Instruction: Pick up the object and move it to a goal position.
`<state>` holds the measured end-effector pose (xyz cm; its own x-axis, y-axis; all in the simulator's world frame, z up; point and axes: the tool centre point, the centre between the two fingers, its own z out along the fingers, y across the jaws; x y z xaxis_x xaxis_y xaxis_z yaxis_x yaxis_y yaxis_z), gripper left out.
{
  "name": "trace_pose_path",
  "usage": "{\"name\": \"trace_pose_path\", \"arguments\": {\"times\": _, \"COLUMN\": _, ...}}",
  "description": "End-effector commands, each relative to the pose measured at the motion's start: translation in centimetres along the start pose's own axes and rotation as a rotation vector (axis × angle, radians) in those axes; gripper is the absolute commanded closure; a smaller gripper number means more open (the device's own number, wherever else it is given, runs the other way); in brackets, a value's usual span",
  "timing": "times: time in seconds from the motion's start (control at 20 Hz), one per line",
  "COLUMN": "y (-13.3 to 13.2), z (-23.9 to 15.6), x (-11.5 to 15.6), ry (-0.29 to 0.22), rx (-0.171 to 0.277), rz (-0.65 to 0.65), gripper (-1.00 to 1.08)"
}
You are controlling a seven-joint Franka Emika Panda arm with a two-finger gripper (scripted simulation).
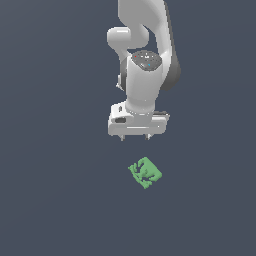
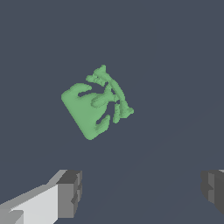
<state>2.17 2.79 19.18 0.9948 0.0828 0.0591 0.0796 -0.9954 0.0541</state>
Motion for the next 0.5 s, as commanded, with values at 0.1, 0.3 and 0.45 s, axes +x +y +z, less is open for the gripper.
{"name": "trace_pose_path", "arguments": {"times": 0.1, "y": -0.1, "z": 0.4, "x": 0.2, "ry": -0.003, "rx": 0.0, "rz": -0.018, "gripper": -0.92}}
{"name": "trace_pose_path", "arguments": {"times": 0.3, "y": -0.5, "z": 1.1, "x": 0.9, "ry": -0.007, "rx": 0.002, "rz": -0.062, "gripper": -0.92}}
{"name": "trace_pose_path", "arguments": {"times": 0.45, "y": -0.9, "z": 2.0, "x": 1.6, "ry": -0.012, "rx": 0.004, "rz": -0.111, "gripper": -0.92}}
